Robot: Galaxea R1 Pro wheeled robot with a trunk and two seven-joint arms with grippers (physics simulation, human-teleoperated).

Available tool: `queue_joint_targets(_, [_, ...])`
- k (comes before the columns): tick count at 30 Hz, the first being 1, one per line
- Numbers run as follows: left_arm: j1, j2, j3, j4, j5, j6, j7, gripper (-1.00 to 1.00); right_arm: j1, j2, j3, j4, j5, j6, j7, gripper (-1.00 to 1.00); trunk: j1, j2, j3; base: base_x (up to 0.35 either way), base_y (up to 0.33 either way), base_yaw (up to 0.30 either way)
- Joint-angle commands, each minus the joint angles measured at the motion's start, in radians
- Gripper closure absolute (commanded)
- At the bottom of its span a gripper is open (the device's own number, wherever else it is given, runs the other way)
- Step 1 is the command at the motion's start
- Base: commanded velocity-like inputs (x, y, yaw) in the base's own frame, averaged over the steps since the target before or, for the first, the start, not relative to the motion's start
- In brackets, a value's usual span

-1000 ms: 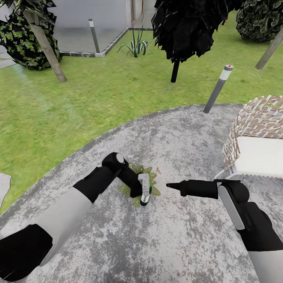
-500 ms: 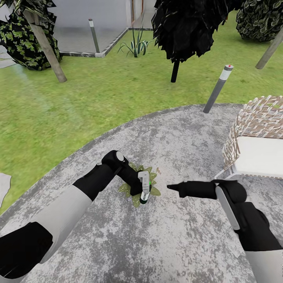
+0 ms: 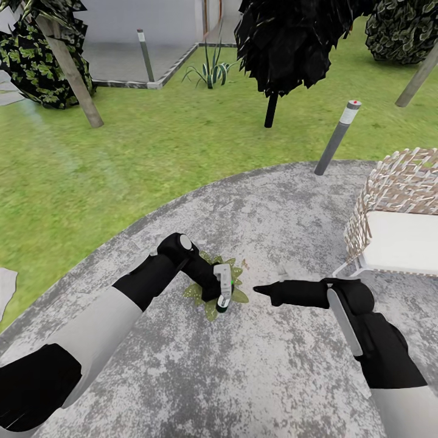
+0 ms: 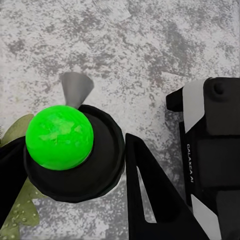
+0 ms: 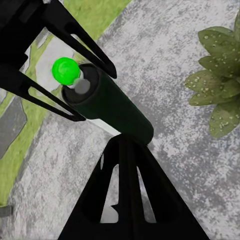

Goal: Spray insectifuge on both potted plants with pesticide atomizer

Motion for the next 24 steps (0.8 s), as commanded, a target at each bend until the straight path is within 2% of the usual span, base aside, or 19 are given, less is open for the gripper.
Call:
queue_joint_targets(1, [-0.001, 0.000, 0.000, -0.001, -0.005, 0.011, -0.005, 1.00, -0.001, 0.003, 0.001, -0.001, -0.005, 0.006, -0.003, 1.00, 0.000, 0.000, -0.001, 0.000, 0.000, 0.000])
queue_joint_targets(15, [0.004, -0.002, -0.006, -0.001, -0.004, 0.011, -0.003, 1.00, -0.001, 0.010, 0.001, -0.001, -0.005, 0.006, -0.001, 1.00, 0.000, 0.000, -0.001, 0.000, 0.000, 0.000])
queue_joint_targets(19, [0.004, -0.002, -0.040, -0.001, -0.005, 0.011, -0.002, 1.00, -0.001, 0.012, 0.001, -0.001, -0.005, 0.006, -0.001, 1.00, 0.000, 0.000, -0.001, 0.000, 0.000, 0.000])
queue_joint_targets(22, [0.004, -0.003, -0.050, -0.001, -0.004, 0.011, 0.001, 1.00, -0.001, 0.013, 0.001, -0.001, -0.005, 0.006, -0.001, 1.00, 0.000, 0.000, -0.001, 0.000, 0.000, 0.000])
queue_joint_targets(24, [0.004, -0.003, -0.052, -0.001, -0.005, 0.011, 0.001, 1.00, -0.001, 0.024, 0.001, -0.001, -0.005, 0.006, -0.001, 1.00, 0.000, 0.000, -0.001, 0.000, 0.000, 0.000])
